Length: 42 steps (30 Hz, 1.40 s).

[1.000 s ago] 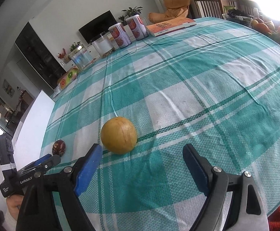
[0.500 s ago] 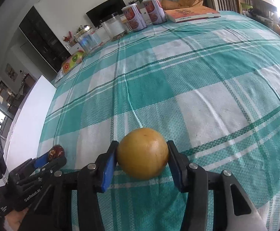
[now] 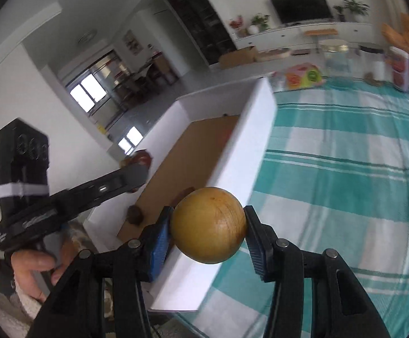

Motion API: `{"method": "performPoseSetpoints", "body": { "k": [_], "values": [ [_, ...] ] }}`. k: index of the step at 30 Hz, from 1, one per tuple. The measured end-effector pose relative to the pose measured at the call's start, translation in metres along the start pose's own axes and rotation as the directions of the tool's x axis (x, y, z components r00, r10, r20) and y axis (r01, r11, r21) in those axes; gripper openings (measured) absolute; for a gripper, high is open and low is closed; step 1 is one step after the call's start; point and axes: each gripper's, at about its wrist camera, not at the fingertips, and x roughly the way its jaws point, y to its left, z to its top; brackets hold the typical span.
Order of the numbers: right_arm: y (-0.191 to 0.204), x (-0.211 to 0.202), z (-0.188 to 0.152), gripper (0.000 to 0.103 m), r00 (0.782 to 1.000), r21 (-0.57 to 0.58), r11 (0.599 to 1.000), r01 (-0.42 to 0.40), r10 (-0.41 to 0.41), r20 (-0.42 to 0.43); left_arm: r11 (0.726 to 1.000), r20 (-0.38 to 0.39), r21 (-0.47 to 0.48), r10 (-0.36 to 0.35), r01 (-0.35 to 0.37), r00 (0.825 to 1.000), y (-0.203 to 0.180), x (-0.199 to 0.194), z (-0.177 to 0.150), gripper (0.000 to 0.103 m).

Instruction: Organize fruits

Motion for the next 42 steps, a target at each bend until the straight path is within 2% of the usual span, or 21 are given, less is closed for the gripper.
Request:
{"method": "performPoseSetpoints", "body": {
  "k": [3,5,8,11,13,15,17,20,21,23,26,27,28,30,32,35,38,42],
  "values": [
    [0.038,0.047,0.008,0.050,0.994,-0.148,0.989,0.030,-0.045,-0.098,0.987,-0.087,-0.049,0.151,-0.155,0.985,0.049,0.025,-0.004,0.049],
    [0.051,0.073,0.006,0.050,0.984,-0.221,0.973,0.067,-0.102,-0.149,0.978,-0.143,-0.058,0.191,-0.201,0.971,0.066,0.037,-0.011,0.049],
    [0.055,0.098,0.007,0.050,0.968,-0.261,0.958,0.119,-0.171,-0.185,0.971,-0.161,-0.054,0.220,-0.231,0.962,0.072,0.042,-0.021,0.056],
    [0.052,0.102,0.014,0.053,0.963,-0.268,0.947,0.177,-0.223,-0.154,0.968,-0.117,-0.040,0.241,-0.247,0.963,0.065,0.035,-0.019,0.080],
    [0.047,0.089,0.022,0.059,0.970,-0.223,0.957,0.187,-0.216,-0.112,0.960,-0.069,-0.011,0.277,-0.279,0.958,0.057,0.029,-0.017,0.081],
    [0.041,0.072,0.029,0.079,0.975,-0.171,0.966,0.194,-0.209,-0.071,0.956,-0.022,0.026,0.293,-0.293,0.956,0.048,0.023,-0.015,0.082],
    [0.035,0.054,0.034,0.083,0.977,-0.142,0.968,0.205,-0.212,-0.036,0.947,0.030,0.062,0.315,-0.316,0.949,0.038,0.016,-0.015,0.087],
    [0.028,0.036,0.035,0.091,0.975,-0.078,0.973,0.219,-0.221,-0.021,0.916,0.101,0.092,0.382,-0.391,0.919,0.022,0.006,-0.018,0.088],
    [0.026,0.033,0.034,0.092,0.976,-0.054,0.975,0.215,-0.216,-0.023,0.915,0.105,0.094,0.383,-0.393,0.918,0.019,0.004,-0.020,0.088],
    [0.022,0.030,0.032,0.092,0.977,-0.014,0.978,0.207,-0.207,-0.040,0.936,0.096,0.068,0.338,-0.345,0.936,0.019,0.001,-0.024,0.088],
    [0.027,0.023,0.016,0.092,0.979,0.020,0.980,0.197,-0.195,-0.062,0.976,0.060,0.013,0.215,-0.216,0.975,0.029,-0.004,-0.031,0.088],
    [0.029,0.022,0.011,0.092,0.979,0.028,0.980,0.195,-0.192,-0.067,0.981,0.040,-0.004,0.196,-0.196,0.980,0.031,-0.004,-0.032,0.088],
    [0.031,0.023,0.006,0.093,0.979,0.034,0.981,0.193,-0.191,-0.070,0.975,0.016,0.005,0.222,-0.222,0.975,0.031,-0.003,-0.033,0.088],
    [0.036,0.025,-0.004,0.096,0.978,0.035,0.980,0.195,-0.192,-0.080,0.938,0.008,0.106,0.332,-0.331,0.943,0.019,-0.003,-0.034,0.088],
    [0.041,0.026,-0.012,0.096,0.976,0.032,0.979,0.203,-0.199,-0.089,0.893,0.061,0.173,0.412,-0.416,0.909,0.008,-0.010,-0.040,0.088],
    [0.046,0.026,-0.018,0.096,0.973,0.022,0.977,0.213,-0.210,-0.098,0.868,0.118,0.182,0.447,-0.462,0.887,0.001,-0.026,-0.041,0.088],
    [0.053,0.019,-0.019,0.096,0.972,0.010,0.975,0.223,-0.221,-0.081,0.820,0.175,0.171,0.520,-0.546,0.836,-0.003,-0.038,-0.037,0.088],
    [0.059,0.008,-0.019,0.096,0.971,0.006,0.973,0.233,-0.232,-0.063,0.757,0.258,0.131,0.597,-0.640,0.760,-0.010,-0.052,-0.036,0.089]
  ]
}}
